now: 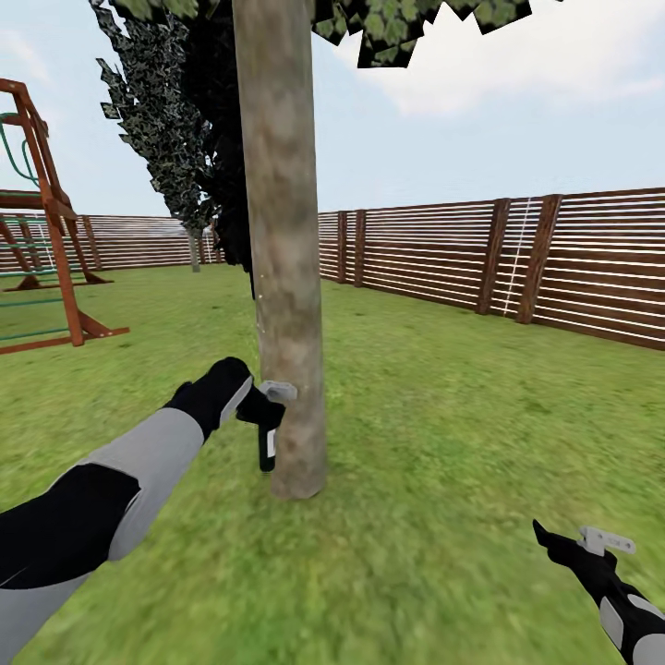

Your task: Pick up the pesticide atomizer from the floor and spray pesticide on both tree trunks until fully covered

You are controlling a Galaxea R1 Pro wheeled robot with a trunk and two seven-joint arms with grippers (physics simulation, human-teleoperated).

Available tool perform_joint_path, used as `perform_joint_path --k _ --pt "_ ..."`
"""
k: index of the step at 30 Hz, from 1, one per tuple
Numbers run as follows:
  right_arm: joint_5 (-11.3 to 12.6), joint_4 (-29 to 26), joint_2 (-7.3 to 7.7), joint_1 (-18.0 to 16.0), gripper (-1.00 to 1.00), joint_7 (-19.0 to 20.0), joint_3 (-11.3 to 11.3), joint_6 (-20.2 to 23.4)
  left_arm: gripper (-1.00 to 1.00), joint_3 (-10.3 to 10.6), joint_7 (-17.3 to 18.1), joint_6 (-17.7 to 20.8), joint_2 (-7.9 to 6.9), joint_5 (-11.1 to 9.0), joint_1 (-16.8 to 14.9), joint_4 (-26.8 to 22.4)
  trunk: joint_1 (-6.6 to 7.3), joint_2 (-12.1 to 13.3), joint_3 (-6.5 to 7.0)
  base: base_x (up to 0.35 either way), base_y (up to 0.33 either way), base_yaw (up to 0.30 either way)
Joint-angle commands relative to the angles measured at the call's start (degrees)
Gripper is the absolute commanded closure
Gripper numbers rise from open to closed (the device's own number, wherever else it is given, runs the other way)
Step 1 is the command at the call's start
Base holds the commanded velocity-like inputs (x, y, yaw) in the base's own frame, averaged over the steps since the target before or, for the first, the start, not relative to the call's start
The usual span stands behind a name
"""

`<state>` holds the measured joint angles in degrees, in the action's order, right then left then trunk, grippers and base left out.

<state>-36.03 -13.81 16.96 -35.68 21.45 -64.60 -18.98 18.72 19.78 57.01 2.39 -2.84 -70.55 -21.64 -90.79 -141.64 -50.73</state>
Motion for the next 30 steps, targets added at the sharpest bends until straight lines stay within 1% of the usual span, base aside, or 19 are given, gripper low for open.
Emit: perform_joint_path --k 1,2,11,13,15,18,21,28,30 --pt "0.0 0.0 0.0 0.0 -1.0 0.0 0.0 0.0 1.0 0.0 0.0 0.0 -0.01 0.0 -0.8 0.0 0.0 0.0 0.0 0.0 0.0 0.0" --pt "0.0 0.0 0.0 0.0 -1.0 0.0 0.0 0.0 1.0 0.0 0.0 0.0 -0.01 -0.1 -1.9 -0.1 0.0 0.0 0.0 0.0 0.0 0.0" --pt "0.0 0.0 0.0 0.0 -1.0 0.0 0.0 0.0 1.0 0.0 0.0 0.3 -0.09 -0.2 -6.8 0.3 0.0 0.0 0.0 0.0 0.0 0.0" --pt "0.0 0.0 0.0 0.0 -1.0 0.0 0.0 0.0 1.0 0.0 0.0 0.4 -0.03 -0.2 -8.5 0.6 0.0 0.0 0.0 0.0 0.0 0.0" --pt "0.0 0.0 0.0 0.0 -1.0 0.0 0.0 0.0 1.0 0.0 0.0 0.4 0.01 -0.2 -9.8 1.5 0.0 0.0 0.0 0.0 0.0 0.0" --pt "0.0 0.0 0.0 0.0 -1.0 0.0 0.0 0.0 1.0 0.1 0.0 0.5 0.2 -0.2 -13.8 4.6 0.0 0.0 0.0 0.0 0.0 0.0" --pt "0.0 0.0 0.0 0.0 -1.0 0.0 0.0 0.0 1.0 0.1 0.0 0.5 0.24 -0.2 -15.3 5.7 0.0 0.0 0.0 0.0 0.0 0.0" --pt "0.0 0.0 0.0 0.0 -1.0 0.0 0.0 0.0 1.0 0.1 0.0 0.5 0.25 -0.2 -18.6 6.0 0.0 0.0 0.0 0.0 0.0 0.0" --pt "0.0 0.0 0.0 0.0 -1.0 0.0 0.0 0.0 1.0 0.1 0.0 0.5 0.25 -0.2 -19.4 6.8 0.0 0.0 0.0 0.0 0.0 0.0"
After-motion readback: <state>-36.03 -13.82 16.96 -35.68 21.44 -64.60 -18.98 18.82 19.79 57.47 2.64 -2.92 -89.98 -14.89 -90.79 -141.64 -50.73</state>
